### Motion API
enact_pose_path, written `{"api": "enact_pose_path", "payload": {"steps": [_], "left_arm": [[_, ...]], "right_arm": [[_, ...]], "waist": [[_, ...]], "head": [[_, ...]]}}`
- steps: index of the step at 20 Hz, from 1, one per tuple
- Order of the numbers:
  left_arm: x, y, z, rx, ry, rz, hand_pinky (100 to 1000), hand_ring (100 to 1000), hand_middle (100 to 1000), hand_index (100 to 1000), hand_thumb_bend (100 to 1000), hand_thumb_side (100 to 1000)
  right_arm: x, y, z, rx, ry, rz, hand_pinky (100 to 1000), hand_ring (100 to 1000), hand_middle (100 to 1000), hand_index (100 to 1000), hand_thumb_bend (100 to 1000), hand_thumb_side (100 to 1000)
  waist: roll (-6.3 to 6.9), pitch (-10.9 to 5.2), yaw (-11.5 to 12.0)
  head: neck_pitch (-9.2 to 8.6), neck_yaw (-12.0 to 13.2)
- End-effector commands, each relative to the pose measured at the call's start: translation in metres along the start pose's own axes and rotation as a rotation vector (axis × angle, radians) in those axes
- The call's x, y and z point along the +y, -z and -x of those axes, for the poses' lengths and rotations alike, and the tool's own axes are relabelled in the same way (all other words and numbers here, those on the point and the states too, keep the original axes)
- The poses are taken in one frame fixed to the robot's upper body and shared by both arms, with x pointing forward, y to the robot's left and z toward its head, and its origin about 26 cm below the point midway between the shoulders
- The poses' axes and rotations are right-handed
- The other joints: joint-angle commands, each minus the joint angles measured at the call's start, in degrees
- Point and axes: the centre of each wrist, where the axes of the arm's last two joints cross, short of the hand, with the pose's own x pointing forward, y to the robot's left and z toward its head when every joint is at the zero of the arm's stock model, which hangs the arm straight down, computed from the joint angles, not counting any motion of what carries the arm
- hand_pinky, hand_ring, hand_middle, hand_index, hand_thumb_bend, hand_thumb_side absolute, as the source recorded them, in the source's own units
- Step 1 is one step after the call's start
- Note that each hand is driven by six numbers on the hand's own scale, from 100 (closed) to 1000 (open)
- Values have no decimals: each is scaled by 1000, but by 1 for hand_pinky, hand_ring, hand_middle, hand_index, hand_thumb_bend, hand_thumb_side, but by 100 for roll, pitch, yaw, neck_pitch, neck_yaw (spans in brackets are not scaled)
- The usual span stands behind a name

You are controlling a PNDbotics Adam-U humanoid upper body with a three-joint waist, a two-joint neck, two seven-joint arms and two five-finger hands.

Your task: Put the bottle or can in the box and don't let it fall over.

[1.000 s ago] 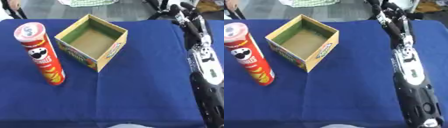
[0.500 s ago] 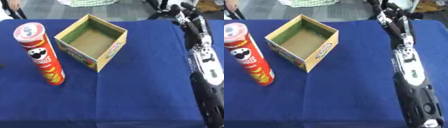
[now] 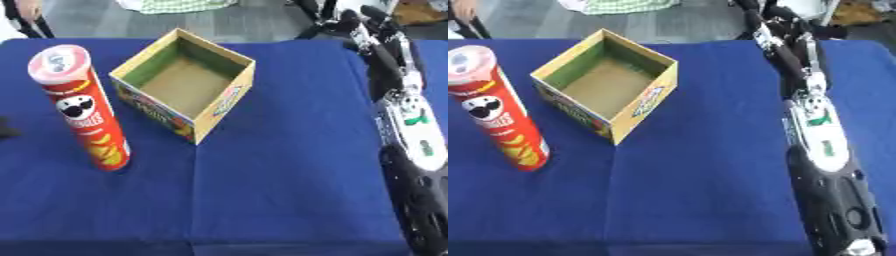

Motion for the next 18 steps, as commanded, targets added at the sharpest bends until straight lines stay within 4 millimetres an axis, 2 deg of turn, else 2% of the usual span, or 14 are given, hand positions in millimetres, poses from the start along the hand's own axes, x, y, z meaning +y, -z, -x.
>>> {"api": "enact_pose_path", "payload": {"steps": [1, 18], "left_arm": [[10, 3, -8, -14, 44, 15, 1000, 870, 726, 923, 664, 686], [3, 20, -12, 11, 41, 0, 1000, 858, 705, 918, 619, 658]], "right_arm": [[-1, 4, -7, -26, 2, -9, 752, 948, 1000, 804, 663, 404], [1, 3, -6, -23, 3, -18, 753, 949, 1000, 804, 664, 400]], "waist": [[24, -55, -4], [24, -50, -10]], "head": [[32, 21], [32, 159]]}}
